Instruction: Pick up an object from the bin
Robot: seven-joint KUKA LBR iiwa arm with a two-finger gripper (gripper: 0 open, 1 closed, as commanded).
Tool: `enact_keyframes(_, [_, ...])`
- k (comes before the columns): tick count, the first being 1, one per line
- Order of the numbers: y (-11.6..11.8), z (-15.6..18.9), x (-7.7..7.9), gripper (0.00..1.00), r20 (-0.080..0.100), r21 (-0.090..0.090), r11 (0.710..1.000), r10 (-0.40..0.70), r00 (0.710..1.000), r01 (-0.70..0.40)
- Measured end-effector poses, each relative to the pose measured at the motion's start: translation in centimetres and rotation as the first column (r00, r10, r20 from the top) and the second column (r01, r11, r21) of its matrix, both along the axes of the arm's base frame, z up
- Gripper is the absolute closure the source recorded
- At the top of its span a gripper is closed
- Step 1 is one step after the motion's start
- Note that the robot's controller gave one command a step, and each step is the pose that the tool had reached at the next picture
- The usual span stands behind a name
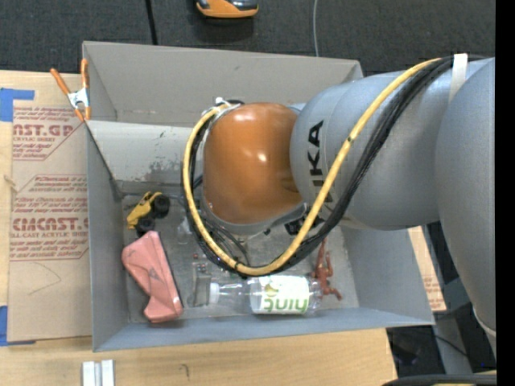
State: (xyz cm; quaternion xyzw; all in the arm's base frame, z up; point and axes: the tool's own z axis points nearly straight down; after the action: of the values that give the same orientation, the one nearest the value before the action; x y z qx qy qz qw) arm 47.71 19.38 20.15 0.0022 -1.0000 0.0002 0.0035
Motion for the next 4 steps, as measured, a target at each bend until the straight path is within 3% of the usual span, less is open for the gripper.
enact_keyframes(1, [-0.1, 0.4, 0.2, 0.0, 0.007, 0.002, 1.0, -0.003, 1.0, 0.003])
enact_keyframes(2, [-4.5, -5.6, 1.0, 0.0, 0.011, 0.001, 0.992, 0.123, 0.992, -0.123])
enact_keyframes(3, [-10.3, -4.9, 1.5, 0.0, 0.009, -0.002, 0.971, 0.241, 0.97, -0.241])
enact_keyframes(4, [-8.7, -7.7, 0.1, 0.0, 0.004, 0.002, 0.982, 0.191, 0.982, -0.191])
